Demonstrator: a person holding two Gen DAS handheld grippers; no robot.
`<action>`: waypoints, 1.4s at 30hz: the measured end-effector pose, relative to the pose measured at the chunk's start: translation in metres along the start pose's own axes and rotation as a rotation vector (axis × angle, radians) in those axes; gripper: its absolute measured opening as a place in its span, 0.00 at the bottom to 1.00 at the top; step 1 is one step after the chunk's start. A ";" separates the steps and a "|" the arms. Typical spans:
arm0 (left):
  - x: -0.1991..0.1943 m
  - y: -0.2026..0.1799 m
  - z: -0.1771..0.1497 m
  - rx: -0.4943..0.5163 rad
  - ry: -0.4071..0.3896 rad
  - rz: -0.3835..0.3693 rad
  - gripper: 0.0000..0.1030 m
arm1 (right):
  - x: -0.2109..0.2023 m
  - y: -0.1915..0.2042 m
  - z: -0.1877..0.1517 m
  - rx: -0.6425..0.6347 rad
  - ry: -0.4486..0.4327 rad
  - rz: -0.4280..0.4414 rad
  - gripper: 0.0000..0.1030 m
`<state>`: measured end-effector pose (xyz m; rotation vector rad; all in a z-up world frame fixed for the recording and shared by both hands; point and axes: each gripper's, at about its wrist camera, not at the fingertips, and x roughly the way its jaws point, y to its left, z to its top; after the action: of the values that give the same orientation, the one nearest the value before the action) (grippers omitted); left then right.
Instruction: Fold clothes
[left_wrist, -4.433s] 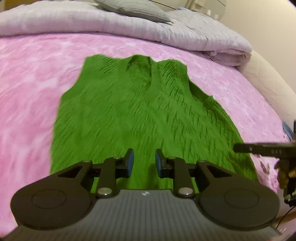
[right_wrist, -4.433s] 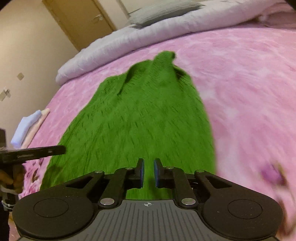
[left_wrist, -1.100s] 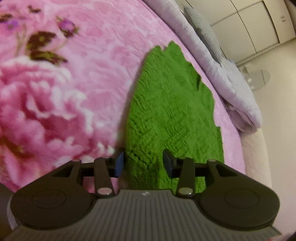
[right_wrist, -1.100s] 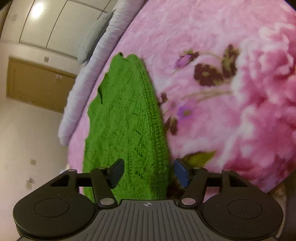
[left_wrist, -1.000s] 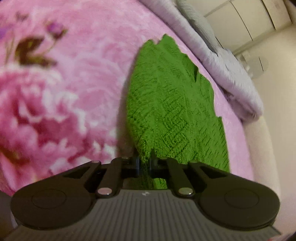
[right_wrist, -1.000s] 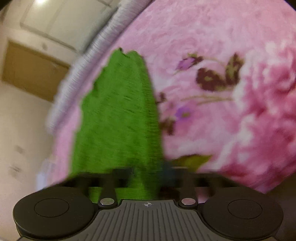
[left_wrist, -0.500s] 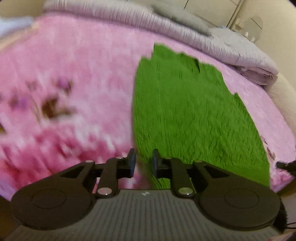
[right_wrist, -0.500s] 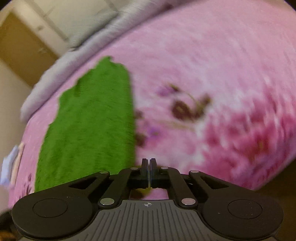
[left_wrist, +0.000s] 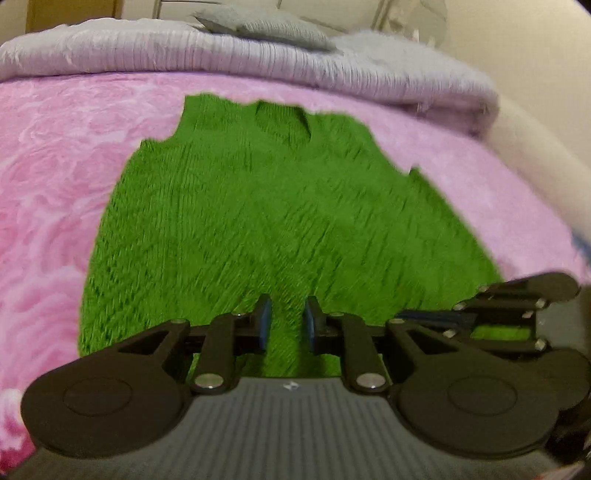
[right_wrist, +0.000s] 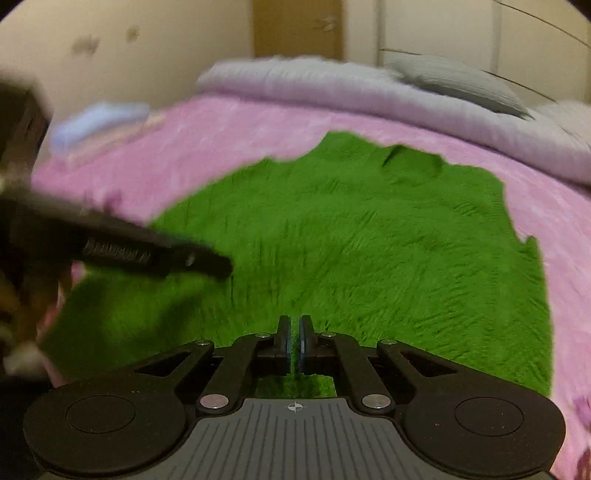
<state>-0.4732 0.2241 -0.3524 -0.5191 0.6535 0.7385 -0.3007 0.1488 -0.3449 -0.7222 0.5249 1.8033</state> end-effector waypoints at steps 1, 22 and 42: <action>-0.005 0.004 -0.008 0.019 -0.007 -0.005 0.17 | 0.000 -0.004 -0.010 0.001 0.001 -0.001 0.01; 0.019 0.025 0.053 0.073 0.007 -0.051 0.20 | -0.022 -0.141 -0.014 0.371 0.040 -0.017 0.02; 0.132 0.068 0.163 0.021 -0.007 -0.179 0.20 | 0.093 -0.286 0.073 0.303 -0.007 0.070 0.41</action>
<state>-0.3921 0.4291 -0.3469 -0.5477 0.5993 0.5644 -0.0702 0.3541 -0.3594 -0.4937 0.8069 1.7390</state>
